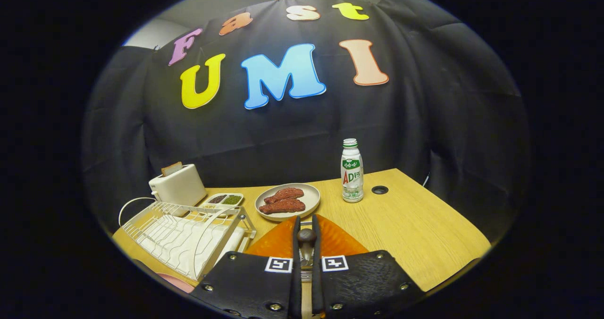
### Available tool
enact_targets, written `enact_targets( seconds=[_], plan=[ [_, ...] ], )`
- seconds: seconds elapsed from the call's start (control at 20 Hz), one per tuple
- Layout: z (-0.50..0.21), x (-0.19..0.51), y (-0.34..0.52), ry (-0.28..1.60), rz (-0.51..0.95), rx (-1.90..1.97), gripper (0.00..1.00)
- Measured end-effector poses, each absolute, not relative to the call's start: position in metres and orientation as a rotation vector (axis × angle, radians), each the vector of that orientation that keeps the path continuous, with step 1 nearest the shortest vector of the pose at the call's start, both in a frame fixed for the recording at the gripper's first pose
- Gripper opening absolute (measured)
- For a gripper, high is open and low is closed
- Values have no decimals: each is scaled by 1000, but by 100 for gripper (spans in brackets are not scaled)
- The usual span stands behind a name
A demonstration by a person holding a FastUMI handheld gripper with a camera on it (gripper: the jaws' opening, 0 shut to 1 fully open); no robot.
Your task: Take the plate from the dish rack, then take the spoon from the basket and place it into the plate.
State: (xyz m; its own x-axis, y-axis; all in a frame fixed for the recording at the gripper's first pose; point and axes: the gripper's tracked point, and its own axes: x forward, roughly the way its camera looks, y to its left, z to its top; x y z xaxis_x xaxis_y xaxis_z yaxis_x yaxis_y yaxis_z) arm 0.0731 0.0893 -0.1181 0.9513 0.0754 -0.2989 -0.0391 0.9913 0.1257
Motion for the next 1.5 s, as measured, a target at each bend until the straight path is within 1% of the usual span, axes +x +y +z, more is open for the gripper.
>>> enact_targets(
  seconds=[0.4, 0.75, 0.95, 1.1, 1.5],
  plan=[
    [-67, 71, 103, 287, 85, 87, 8],
    [-16, 30, 122, 219, 123, 20, 8],
    [6, -5, 152, 204, 196, 66, 8],
    [3, -32, 182, 209, 273, 71, 8],
    [-43, -91, 261, 307, 465, 111, 8]
  ],
)
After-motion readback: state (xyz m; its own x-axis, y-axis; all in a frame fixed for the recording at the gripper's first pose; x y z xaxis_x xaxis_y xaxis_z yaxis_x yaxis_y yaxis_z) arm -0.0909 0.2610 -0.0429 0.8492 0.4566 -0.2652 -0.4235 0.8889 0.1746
